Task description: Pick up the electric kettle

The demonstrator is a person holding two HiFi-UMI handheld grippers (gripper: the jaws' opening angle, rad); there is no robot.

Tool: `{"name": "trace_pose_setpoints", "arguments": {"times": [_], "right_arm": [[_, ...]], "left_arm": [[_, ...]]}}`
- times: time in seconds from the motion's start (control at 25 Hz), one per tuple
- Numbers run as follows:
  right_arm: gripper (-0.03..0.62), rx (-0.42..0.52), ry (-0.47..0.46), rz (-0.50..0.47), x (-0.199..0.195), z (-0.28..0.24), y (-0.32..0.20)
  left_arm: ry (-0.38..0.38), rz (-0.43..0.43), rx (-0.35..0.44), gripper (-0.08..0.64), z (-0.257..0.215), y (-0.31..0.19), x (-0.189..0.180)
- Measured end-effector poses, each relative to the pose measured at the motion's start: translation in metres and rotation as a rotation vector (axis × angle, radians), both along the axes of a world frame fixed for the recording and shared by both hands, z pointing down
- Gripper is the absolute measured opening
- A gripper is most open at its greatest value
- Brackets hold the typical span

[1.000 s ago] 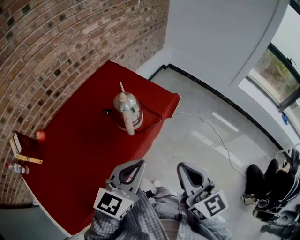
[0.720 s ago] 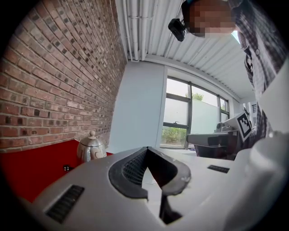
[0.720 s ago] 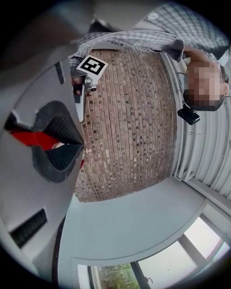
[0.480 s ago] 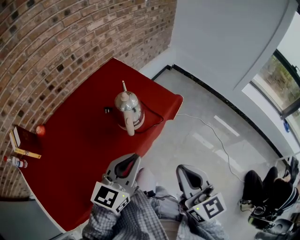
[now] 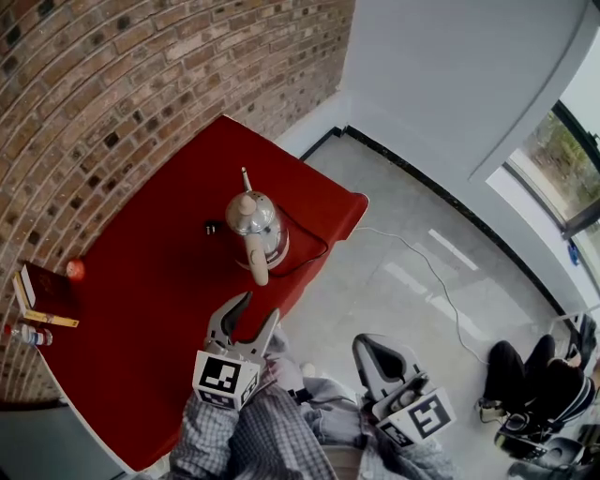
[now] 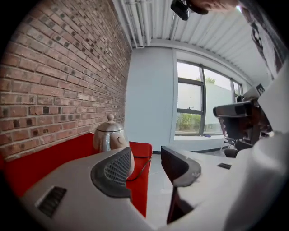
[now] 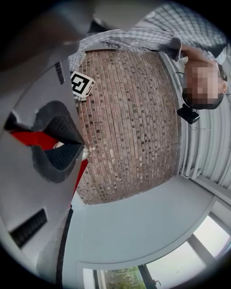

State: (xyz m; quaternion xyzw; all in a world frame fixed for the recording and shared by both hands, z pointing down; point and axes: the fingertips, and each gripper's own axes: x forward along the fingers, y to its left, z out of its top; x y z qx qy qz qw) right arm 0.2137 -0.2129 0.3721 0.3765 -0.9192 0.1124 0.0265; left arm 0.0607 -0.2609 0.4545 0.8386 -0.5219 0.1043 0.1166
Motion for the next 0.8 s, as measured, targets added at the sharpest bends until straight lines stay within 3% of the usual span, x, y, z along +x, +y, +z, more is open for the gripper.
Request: {"name": "trace_pose_setpoints", "arguments": {"times": [0.24, 0.8], "right_arm": [[0.006, -0.026, 0.017, 0.002, -0.004, 0.005, -0.022], [0.006, -0.071, 0.074, 0.000, -0.008, 0.026, -0.052]], "left_arm": [[-0.052, -0.092, -0.034, 0.258, 0.034, -0.038, -0.015], [0.027, -0.260, -0.027, 0.276, 0.055, -0.096, -0.018]]}}
